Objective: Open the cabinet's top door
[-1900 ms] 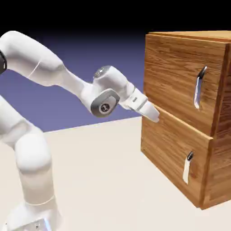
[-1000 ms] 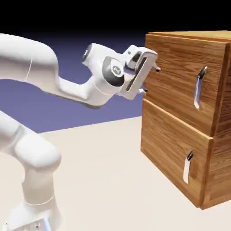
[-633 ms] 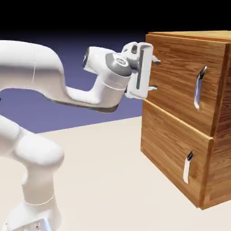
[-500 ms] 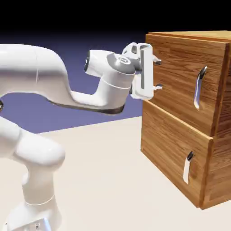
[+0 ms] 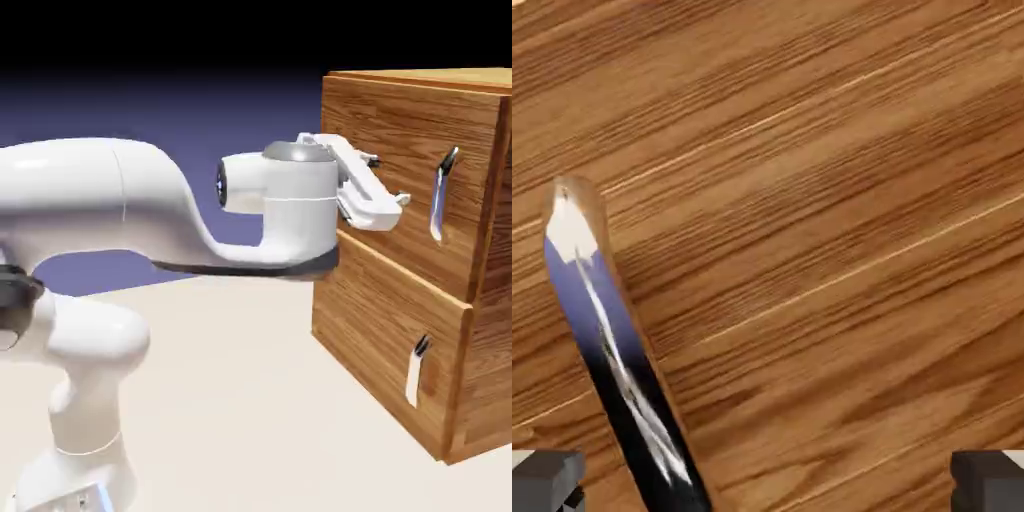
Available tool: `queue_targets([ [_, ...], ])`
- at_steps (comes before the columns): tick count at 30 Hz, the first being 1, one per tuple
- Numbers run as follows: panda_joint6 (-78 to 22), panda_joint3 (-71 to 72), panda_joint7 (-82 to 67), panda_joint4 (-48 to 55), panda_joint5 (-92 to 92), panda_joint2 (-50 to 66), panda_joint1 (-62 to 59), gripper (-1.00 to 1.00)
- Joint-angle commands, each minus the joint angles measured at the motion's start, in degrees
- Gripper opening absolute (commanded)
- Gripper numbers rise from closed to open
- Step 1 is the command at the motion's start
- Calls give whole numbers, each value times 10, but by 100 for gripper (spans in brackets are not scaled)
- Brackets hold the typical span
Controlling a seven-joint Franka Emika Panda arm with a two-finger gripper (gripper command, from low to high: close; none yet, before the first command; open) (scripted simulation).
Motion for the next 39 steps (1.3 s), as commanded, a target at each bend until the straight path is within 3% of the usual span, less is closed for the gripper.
queue_targets([
  [1,-1,-10,-9,5,-25,-3,9,100],
  [7,-7,-65,-60,31,-164,-23,57,100],
  [14,-18,-127,-56,109,-172,6,161,100],
  [15,-18,-127,-56,109,-172,6,161,-100],
  [26,-98,27,-17,-42,-105,39,-47,-100],
  [39,-227,285,-123,-261,152,-69,-293,-100],
])
